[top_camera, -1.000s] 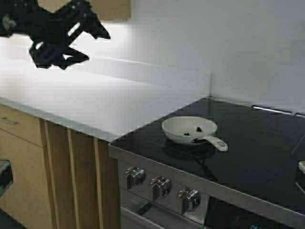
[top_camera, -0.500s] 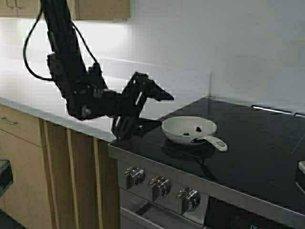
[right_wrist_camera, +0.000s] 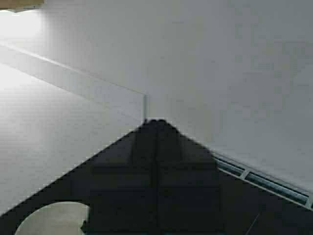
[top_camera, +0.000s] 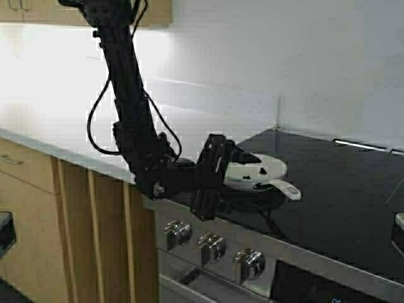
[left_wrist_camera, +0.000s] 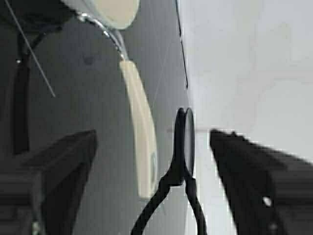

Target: Wash the pan

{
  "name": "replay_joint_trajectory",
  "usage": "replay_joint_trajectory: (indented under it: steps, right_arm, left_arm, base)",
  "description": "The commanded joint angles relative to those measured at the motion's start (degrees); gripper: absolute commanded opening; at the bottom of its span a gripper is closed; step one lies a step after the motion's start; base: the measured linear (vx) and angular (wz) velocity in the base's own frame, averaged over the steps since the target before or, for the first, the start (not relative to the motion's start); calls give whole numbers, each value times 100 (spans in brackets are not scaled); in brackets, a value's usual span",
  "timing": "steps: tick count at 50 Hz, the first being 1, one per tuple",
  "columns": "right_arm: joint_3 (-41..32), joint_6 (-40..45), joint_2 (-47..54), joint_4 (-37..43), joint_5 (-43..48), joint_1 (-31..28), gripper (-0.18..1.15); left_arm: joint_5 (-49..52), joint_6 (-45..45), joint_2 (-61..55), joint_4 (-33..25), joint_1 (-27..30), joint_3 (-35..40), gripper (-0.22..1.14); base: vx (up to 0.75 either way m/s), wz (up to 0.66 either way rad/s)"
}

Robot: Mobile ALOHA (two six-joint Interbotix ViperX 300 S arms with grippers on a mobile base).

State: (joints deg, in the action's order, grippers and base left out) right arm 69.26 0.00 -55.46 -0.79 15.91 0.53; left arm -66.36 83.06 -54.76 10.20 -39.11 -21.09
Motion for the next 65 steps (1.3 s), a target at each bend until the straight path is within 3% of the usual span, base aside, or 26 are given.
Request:
replay_joint_trajectory:
  steps: [1,39,56,61,64,65]
  right_arm:
    - [-62,9,44,0,18,-9,7]
    - [-79,9,79,0,0,-9,7]
    - [-88,18,114,0,0,-9,7]
    - [-79,18,105,0,0,-9,7]
    - [-88,18,105,0,0,-9,7]
    - [-79,18,105,0,0,-9,7]
  left_arm:
    - [272,9,-44,-70,-123,492,101]
    - [1652,316,-773,-422,-457,2593,101]
    - [1600,334,-888,-712,-527,2733,99]
    - [1477,343,-896,-791,-527,2716,86]
    - [1477,369,-905,-826,-527,2716,65]
    - [1477,422,-905,-835,-527,2716,50]
  base:
    - [0,0]
    - [0,0]
    - [0,0]
    - [1,-1]
    - [0,0]
    - [0,0]
